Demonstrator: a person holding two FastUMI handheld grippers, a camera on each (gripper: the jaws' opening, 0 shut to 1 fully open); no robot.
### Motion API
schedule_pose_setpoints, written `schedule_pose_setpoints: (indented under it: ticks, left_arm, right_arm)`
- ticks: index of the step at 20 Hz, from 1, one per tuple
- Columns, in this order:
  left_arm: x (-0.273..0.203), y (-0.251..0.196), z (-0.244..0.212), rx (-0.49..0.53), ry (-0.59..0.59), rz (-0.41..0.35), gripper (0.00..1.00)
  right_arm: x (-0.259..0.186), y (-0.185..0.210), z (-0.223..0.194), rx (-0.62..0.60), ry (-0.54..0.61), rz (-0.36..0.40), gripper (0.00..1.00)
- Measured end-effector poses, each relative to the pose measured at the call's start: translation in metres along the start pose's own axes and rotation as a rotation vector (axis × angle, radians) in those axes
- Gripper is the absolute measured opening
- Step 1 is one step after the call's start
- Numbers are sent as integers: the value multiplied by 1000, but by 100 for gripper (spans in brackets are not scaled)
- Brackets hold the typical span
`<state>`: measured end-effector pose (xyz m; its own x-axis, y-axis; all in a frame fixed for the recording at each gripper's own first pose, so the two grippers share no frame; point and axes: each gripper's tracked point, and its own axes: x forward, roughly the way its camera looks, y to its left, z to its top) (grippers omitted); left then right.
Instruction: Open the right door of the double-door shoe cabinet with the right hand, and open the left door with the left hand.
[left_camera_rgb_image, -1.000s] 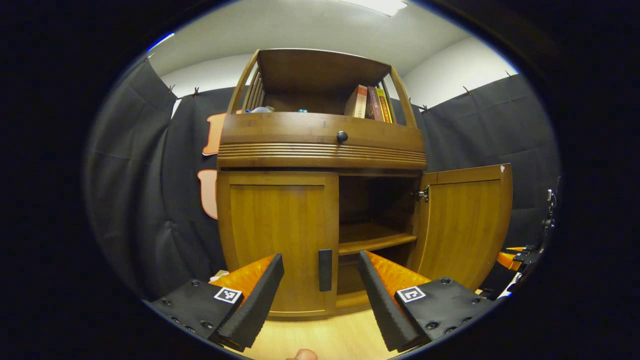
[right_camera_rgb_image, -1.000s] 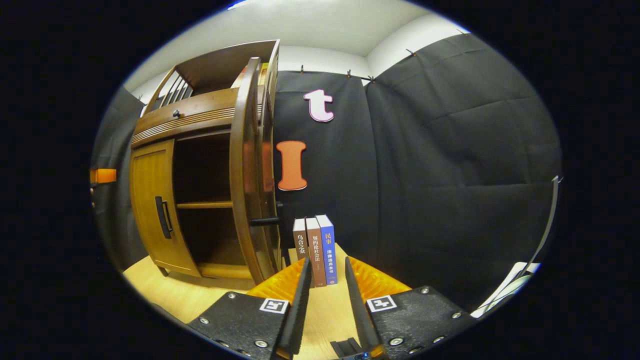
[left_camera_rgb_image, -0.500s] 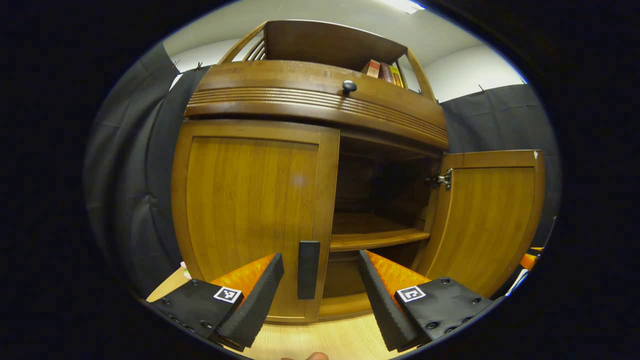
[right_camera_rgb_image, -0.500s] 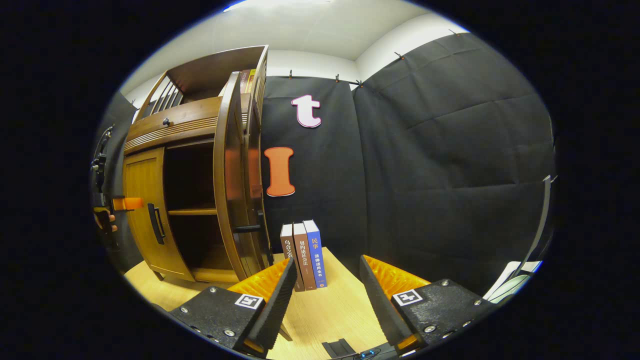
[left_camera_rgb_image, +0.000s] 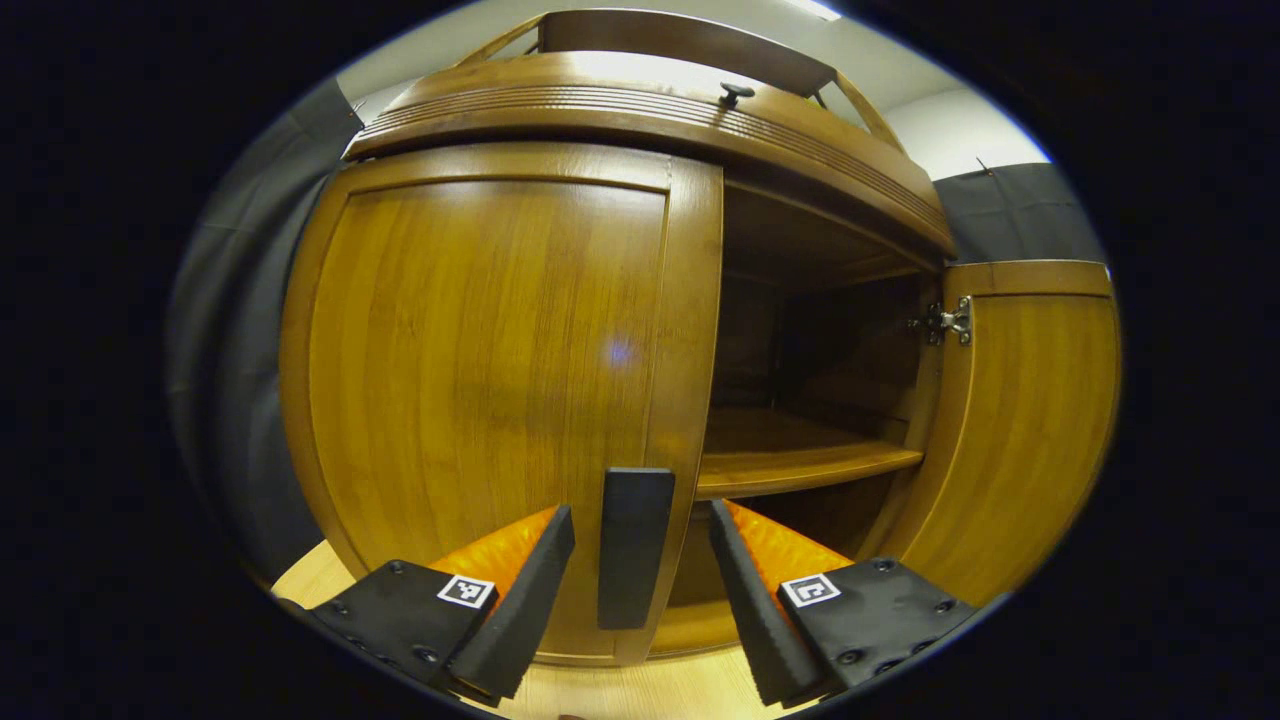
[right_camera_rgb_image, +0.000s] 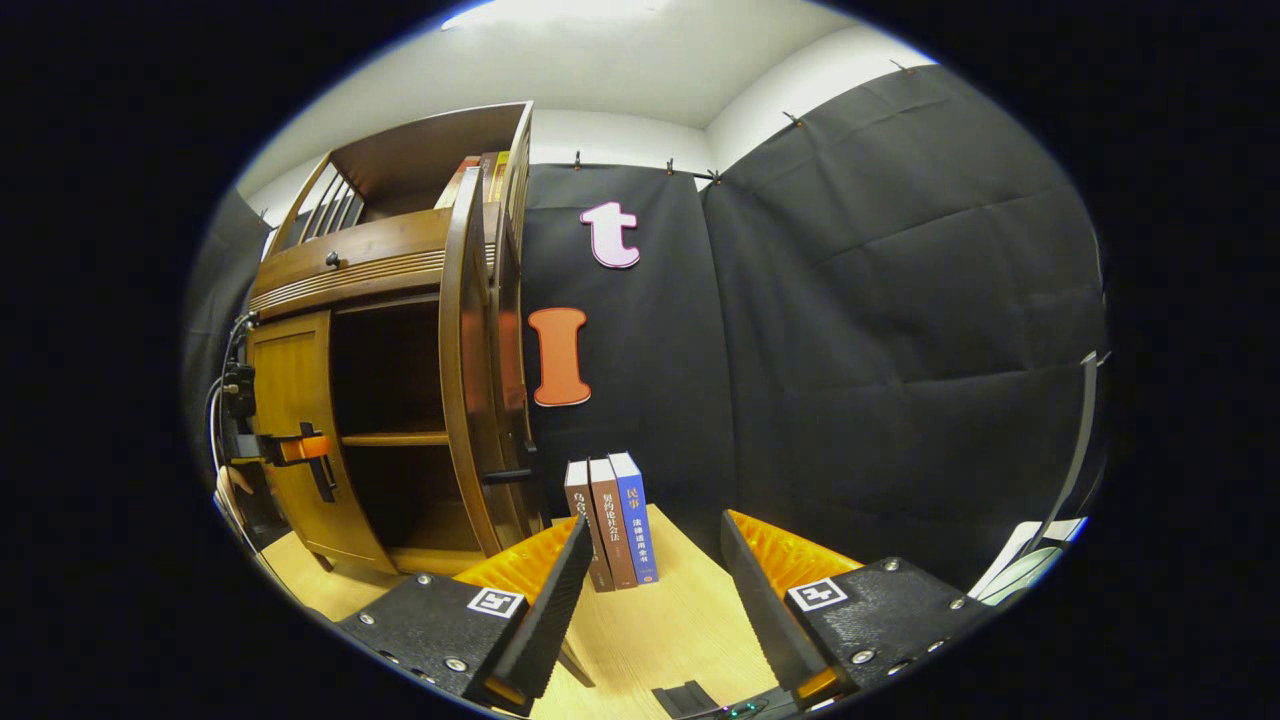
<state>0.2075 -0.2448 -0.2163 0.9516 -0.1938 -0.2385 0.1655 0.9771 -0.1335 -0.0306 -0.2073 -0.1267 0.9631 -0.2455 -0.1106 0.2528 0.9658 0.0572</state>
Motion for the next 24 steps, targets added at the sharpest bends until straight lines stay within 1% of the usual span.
schedule_pose_setpoints:
  ticks: [2,3,5,6,9,11,13,14,18,19,20,24]
  left_arm:
    - [10,1,-6,4,1,8,87]
    - [12,1,-6,0,-6,6,91]
    - [12,-4,-3,1,-28,-10,76]
    - [11,-2,-2,6,-36,2,69]
    - [12,2,-2,-6,-29,-5,46]
    - [10,3,-7,17,-5,-12,31]
    - [5,2,-7,30,13,-22,27]
    - [1,1,-7,28,19,-30,29]
    - [-21,-2,-8,23,28,-72,27]
    - [-27,-2,-8,26,30,-84,29]
    - [-35,-1,-7,24,35,-100,27]
    - [-70,4,-9,1,54,-172,29]
  right_arm:
    - [-2,3,2,4,-5,6,81]
    - [-3,4,3,5,-7,10,81]
    - [-4,4,5,6,-12,7,81]
    - [-4,5,6,7,-15,7,81]
    - [-5,7,9,7,-19,4,81]
    - [-8,7,12,3,-22,-1,81]
    - [-11,10,14,7,-22,1,81]
    - [-13,13,16,9,-22,3,81]
    - [-27,24,24,-4,-29,9,81]
    - [-31,27,28,-5,-34,12,81]
    - [-36,31,31,-5,-38,15,81]
    - [-49,50,38,14,-41,38,81]
